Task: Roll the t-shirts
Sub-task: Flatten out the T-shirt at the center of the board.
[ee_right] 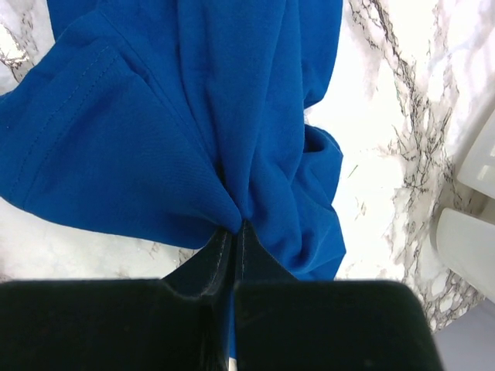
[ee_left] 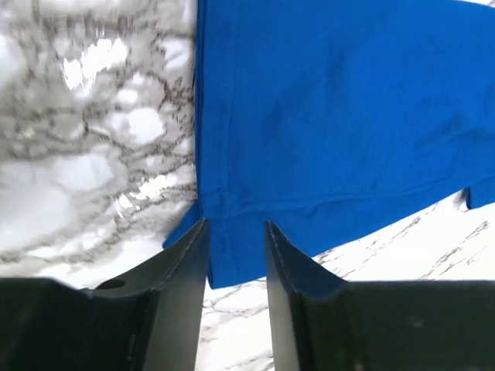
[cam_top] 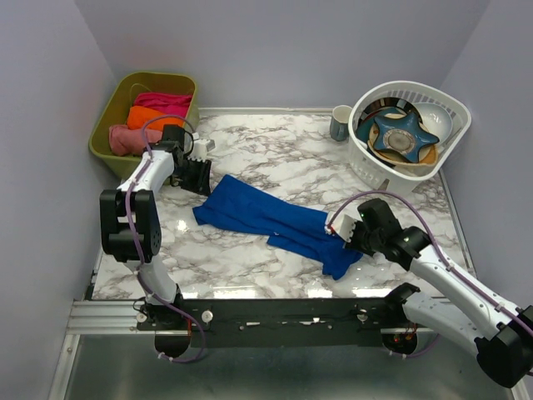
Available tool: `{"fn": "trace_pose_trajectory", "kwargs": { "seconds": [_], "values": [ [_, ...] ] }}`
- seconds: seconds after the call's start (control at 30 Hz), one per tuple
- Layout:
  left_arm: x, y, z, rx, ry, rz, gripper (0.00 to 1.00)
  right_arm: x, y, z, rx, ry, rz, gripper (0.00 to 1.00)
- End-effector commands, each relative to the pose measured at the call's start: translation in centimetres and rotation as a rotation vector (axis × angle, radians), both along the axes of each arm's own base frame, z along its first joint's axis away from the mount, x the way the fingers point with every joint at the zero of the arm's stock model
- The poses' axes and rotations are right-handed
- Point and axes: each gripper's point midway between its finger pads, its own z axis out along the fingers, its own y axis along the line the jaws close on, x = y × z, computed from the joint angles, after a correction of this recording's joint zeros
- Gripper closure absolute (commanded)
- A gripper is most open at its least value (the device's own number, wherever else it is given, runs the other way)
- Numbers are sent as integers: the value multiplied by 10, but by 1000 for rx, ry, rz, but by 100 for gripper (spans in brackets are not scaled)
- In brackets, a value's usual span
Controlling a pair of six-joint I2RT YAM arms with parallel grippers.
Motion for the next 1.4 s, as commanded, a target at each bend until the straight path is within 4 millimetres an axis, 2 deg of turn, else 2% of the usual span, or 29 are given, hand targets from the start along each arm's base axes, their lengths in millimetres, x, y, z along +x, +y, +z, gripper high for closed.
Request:
{"fn": "trace_pose_trajectory", "kwargs": {
  "seconds": [0.0, 0.23, 0.3, 0.43, 0.57, 0.67, 0.77, 1.0, 1.37],
  "values": [
    [-12, 3, -10, 5, 94, 164, 56, -2, 3, -4, 24, 15, 1, 91],
    [-9, 2, -21, -3, 152, 244, 59, -1, 5, -4, 30, 16, 3, 91],
    [-10, 1, -26, -1, 177, 247, 63, 0, 5, -4, 30, 14, 0, 91],
    [-19, 0, -28, 0, 212, 248, 66, -2, 4, -5, 32, 15, -4, 91],
    [-32, 1, -30, -4, 231, 295, 53, -2, 3, -7, 34, 15, -14, 91],
    [-37, 1, -38, -1, 248, 313, 51, -4, 3, -8, 35, 20, -15, 91],
    [-35, 1, -45, 3, 268, 320, 51, -4, 3, -9, 36, 23, -17, 91],
    [-17, -2, -45, -16, 257, 326, 53, -2, 3, -7, 33, 17, -17, 91],
    [-8, -6, -56, -28, 282, 328, 57, -1, 2, -8, 30, 20, -23, 91]
  ]
}}
